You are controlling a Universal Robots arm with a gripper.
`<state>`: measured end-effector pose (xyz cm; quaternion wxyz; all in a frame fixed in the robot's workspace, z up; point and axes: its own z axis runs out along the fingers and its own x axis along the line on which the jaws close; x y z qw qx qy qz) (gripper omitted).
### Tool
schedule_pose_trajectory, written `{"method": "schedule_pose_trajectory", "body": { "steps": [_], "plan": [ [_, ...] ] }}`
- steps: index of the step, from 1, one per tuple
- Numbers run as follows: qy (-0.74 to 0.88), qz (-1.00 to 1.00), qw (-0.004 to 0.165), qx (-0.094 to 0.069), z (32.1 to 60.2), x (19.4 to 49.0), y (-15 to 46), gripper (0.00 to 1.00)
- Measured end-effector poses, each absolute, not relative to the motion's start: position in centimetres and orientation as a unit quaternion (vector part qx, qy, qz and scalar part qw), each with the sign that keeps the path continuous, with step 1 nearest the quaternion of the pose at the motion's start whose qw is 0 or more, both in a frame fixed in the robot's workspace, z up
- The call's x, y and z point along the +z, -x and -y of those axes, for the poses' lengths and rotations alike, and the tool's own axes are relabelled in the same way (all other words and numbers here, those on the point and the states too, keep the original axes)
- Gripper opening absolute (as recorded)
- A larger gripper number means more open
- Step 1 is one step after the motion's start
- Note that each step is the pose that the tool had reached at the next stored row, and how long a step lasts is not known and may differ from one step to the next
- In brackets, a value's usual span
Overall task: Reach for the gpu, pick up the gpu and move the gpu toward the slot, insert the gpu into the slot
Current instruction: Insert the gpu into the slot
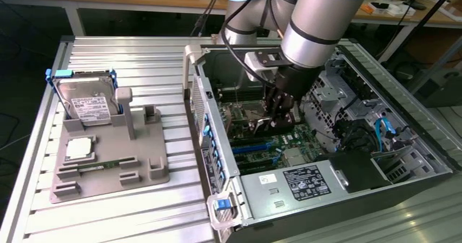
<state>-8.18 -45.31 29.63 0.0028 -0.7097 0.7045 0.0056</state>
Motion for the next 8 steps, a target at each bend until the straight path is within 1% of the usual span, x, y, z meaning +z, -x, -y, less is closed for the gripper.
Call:
{"method": "schedule_pose_trajectory", "body": {
  "steps": [8],
  "plan": [
    [0.71, -0.705, 0.003, 0.006, 45.59, 29.23, 8.51, 0.27]
  ]
}}
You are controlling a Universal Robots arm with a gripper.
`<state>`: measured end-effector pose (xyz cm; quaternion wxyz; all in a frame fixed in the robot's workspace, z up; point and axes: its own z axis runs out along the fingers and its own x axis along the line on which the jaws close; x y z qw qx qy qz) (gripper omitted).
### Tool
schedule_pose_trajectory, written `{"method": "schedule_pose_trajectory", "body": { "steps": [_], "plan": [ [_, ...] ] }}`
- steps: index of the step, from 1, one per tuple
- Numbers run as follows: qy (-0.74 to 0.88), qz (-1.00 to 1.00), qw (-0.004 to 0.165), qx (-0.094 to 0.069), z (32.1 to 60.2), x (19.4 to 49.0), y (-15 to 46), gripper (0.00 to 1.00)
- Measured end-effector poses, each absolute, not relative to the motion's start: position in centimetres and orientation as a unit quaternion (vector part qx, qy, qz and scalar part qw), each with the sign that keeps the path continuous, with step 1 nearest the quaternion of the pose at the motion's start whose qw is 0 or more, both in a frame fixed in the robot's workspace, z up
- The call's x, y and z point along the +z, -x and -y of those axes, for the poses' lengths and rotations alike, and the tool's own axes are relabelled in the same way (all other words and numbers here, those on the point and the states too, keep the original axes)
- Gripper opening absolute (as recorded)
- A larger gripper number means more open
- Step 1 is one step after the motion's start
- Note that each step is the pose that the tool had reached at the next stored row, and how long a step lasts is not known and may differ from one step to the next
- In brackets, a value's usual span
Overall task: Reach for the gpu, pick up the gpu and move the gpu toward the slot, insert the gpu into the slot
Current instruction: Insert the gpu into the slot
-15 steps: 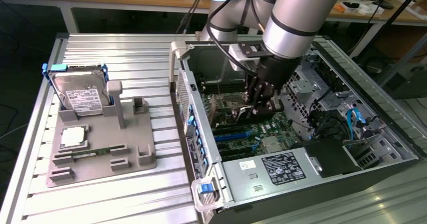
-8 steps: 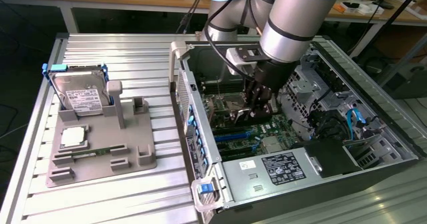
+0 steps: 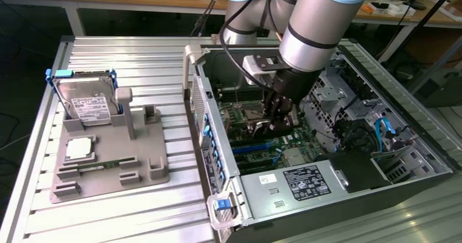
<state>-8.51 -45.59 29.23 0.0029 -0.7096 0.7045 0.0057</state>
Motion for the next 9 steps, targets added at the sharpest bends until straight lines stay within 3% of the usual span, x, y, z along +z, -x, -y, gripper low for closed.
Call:
{"method": "schedule_pose_trajectory", "body": {
  "steps": [9],
  "plan": [
    [0.71, -0.705, 0.003, 0.006, 45.69, 28.84, 9.06, 0.27]
  ]
}}
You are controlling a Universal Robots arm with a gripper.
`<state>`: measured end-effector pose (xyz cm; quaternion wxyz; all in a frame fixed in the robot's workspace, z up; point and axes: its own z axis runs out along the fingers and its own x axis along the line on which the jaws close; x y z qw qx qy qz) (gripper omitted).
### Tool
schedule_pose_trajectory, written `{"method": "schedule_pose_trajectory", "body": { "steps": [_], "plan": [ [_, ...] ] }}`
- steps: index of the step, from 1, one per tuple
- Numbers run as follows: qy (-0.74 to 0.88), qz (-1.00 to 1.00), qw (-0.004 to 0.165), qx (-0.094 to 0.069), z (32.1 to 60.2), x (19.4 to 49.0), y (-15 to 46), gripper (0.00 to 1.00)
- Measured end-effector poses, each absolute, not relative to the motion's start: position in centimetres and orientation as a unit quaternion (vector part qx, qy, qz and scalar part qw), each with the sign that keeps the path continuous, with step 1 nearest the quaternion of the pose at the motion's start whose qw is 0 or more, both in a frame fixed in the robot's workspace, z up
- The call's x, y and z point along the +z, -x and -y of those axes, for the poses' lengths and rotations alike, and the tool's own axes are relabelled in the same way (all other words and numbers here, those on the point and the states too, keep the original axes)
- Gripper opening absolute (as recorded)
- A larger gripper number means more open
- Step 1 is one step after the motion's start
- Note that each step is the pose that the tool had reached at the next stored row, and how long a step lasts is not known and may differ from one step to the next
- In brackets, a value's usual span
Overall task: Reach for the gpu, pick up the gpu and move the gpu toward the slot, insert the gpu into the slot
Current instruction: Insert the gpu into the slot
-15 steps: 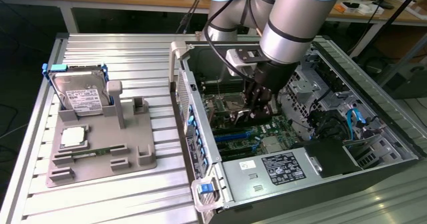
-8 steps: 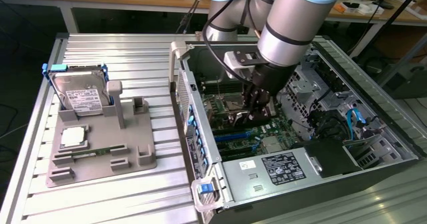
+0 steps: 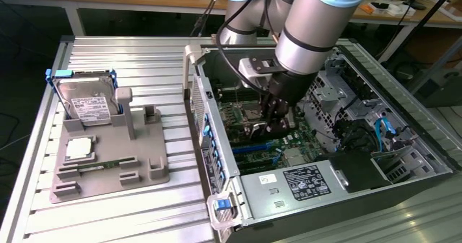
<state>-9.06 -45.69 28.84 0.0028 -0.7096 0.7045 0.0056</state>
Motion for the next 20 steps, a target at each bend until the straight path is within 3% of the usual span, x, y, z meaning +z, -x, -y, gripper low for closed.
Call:
{"method": "schedule_pose_trajectory", "body": {
  "steps": [20],
  "plan": [
    [0.71, -0.705, 0.003, 0.006, 45.7, 27.7, 9.7, 0.27]
  ]
}}
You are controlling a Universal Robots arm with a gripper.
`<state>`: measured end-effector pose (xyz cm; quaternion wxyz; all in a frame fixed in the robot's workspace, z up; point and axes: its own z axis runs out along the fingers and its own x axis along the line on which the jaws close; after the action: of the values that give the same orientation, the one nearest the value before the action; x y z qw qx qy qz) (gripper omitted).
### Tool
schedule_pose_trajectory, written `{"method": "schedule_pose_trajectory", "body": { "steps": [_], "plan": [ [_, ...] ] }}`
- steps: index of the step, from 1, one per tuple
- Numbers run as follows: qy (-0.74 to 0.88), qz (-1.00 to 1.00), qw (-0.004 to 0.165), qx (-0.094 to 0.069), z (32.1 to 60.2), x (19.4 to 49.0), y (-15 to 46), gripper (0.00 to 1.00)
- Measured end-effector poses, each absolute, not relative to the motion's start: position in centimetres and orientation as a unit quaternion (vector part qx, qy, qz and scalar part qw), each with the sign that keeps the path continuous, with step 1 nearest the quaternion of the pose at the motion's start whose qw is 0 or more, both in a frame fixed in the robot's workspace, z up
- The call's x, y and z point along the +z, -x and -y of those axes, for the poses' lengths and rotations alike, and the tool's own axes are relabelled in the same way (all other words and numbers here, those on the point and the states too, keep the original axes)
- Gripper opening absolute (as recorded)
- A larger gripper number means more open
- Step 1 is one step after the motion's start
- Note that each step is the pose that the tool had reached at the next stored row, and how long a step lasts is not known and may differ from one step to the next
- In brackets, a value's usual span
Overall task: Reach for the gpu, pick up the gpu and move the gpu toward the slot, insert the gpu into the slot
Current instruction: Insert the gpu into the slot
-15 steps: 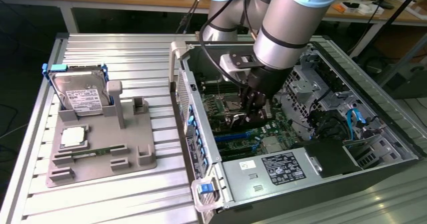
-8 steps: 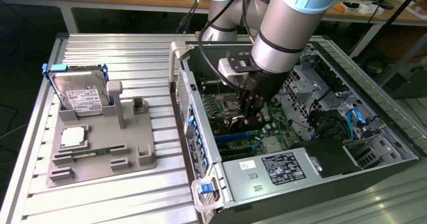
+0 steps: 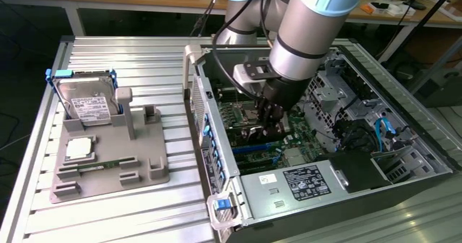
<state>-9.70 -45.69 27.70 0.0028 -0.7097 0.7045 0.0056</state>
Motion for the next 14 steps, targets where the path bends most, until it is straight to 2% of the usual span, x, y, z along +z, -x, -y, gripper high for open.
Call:
{"method": "schedule_pose_trajectory", "body": {
  "steps": [14],
  "plan": [
    [0.71, -0.705, 0.003, 0.006, 45.7, 27.64, 10.09, 0.27]
  ]
}}
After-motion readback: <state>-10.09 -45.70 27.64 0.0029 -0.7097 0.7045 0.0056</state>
